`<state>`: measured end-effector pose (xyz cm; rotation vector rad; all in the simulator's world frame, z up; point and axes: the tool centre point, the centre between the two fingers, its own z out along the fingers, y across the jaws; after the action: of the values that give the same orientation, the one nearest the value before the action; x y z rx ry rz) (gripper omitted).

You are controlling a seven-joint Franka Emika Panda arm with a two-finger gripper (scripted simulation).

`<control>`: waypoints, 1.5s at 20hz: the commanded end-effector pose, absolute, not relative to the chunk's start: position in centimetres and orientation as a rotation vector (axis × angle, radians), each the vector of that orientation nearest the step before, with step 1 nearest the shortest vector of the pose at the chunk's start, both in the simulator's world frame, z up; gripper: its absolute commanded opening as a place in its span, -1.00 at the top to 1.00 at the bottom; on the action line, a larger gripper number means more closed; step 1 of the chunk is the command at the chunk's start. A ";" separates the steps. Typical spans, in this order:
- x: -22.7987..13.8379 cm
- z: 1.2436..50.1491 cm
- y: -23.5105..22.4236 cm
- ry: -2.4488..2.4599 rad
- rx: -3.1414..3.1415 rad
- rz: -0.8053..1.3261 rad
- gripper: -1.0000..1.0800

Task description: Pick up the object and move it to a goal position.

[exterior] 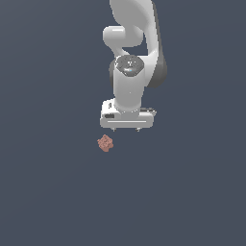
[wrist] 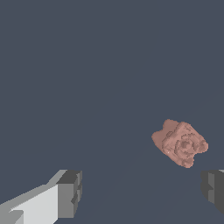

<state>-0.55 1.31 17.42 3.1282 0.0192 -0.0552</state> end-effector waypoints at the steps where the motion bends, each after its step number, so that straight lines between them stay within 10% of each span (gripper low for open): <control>1: -0.5 17.4 1.3 0.019 3.128 -0.055 -0.92; 30: -0.2 14.6 -2.3 -0.452 3.117 -0.002 -0.92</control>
<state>-0.07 -1.55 15.28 3.1271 -0.3692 -0.0009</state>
